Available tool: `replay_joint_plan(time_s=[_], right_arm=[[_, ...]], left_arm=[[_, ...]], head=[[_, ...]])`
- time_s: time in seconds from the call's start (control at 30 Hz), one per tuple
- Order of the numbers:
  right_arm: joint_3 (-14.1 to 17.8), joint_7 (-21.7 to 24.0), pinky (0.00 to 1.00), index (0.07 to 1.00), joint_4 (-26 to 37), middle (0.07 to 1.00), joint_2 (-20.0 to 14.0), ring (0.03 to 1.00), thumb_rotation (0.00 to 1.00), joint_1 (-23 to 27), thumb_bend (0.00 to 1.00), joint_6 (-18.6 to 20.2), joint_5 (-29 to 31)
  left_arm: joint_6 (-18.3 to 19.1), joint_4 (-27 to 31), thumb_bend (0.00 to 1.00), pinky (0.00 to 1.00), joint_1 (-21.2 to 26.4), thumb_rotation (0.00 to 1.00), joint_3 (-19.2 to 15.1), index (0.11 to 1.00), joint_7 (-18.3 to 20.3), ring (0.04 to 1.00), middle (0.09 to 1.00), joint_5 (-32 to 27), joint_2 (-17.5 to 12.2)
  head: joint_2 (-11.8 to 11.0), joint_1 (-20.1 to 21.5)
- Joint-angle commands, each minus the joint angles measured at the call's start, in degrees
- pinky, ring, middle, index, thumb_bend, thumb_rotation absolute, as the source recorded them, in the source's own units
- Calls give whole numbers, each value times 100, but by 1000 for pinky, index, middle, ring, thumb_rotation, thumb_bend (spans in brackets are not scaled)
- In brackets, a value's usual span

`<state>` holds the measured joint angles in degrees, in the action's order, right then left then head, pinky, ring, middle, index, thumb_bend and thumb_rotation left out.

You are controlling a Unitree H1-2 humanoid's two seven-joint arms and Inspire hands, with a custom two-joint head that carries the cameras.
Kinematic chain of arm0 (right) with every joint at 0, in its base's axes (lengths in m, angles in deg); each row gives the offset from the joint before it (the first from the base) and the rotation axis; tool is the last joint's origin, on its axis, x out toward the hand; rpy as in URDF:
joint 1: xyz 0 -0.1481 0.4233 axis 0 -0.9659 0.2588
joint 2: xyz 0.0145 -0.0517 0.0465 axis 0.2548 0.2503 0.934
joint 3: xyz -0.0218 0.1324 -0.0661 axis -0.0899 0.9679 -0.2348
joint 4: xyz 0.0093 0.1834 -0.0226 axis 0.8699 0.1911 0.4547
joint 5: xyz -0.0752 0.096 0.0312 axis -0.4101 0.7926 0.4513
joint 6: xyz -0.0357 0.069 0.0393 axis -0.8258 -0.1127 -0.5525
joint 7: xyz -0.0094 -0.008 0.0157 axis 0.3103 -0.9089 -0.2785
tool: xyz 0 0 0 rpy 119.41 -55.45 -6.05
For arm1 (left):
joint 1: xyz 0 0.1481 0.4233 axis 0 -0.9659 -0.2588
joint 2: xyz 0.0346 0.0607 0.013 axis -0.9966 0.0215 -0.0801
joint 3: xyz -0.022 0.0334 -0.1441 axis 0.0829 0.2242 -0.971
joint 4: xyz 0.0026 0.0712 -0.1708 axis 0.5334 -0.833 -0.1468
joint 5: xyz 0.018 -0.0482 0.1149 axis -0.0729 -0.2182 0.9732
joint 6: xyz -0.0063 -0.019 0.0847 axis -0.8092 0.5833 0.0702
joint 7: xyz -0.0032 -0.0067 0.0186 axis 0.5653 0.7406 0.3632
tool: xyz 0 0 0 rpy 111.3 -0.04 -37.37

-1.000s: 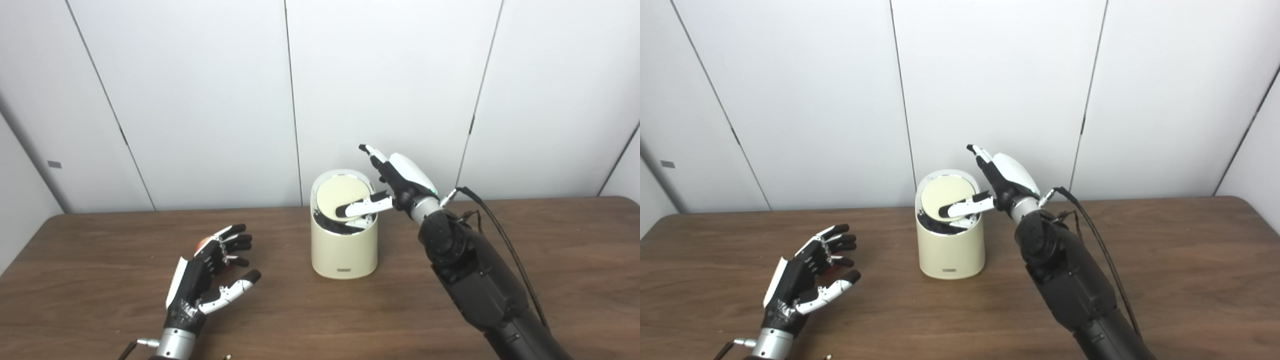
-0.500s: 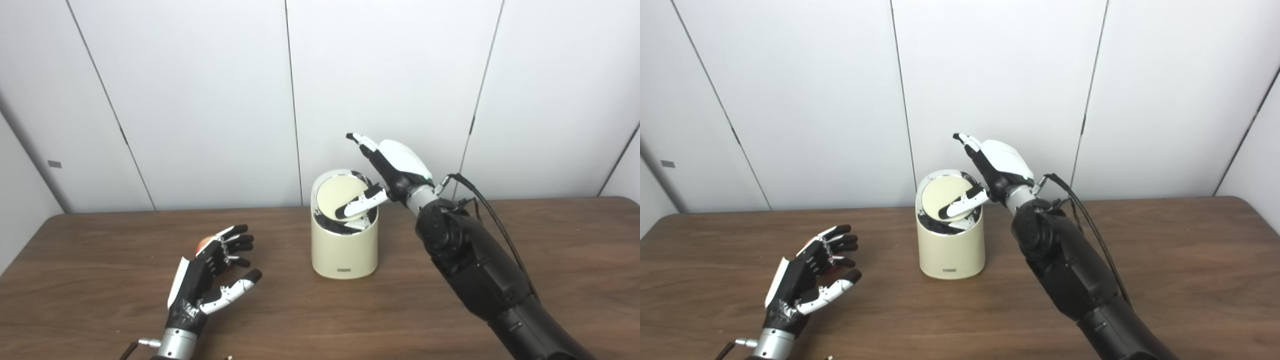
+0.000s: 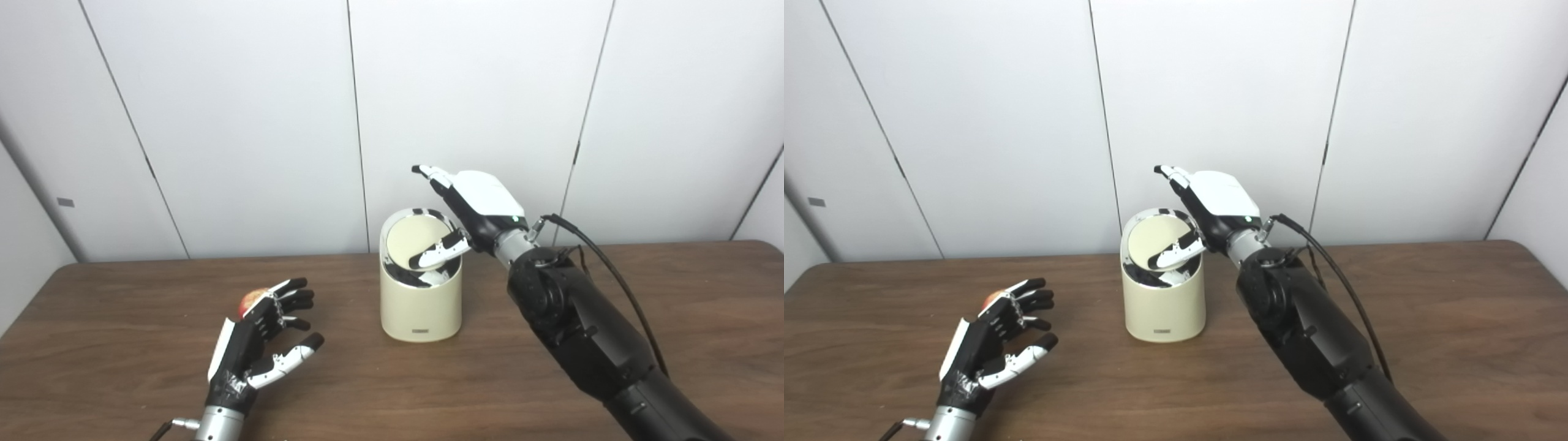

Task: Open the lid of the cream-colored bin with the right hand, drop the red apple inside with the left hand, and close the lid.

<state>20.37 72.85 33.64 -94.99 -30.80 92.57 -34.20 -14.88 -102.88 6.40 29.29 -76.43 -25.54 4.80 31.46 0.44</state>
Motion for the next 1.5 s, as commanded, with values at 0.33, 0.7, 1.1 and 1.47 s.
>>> replay_joint_plan(time_s=[0.33,0.7,1.1,1.47], right_arm=[[160,-29,800,909,-213,926,-71,891,198,-139,837,85,-71],[40,-89,822,907,-434,929,-87,897,188,-225,838,73,-43],[593,91,779,906,508,914,-60,884,218,-236,809,195,483],[1731,200,664,892,1500,912,-52,837,248,-430,801,323,1503]], left_arm=[[-30,-197,686,596,-181,186,87,819,11,744,761,-86,116],[-7,-146,669,589,-193,163,65,815,-24,742,760,-80,110],[-11,-206,697,594,-164,203,74,815,-24,743,762,-56,108],[-8,-249,680,594,-143,171,93,812,-22,745,759,-40,128]], head=[[-16,-5],[35,-35],[1,-16],[10,-6]])
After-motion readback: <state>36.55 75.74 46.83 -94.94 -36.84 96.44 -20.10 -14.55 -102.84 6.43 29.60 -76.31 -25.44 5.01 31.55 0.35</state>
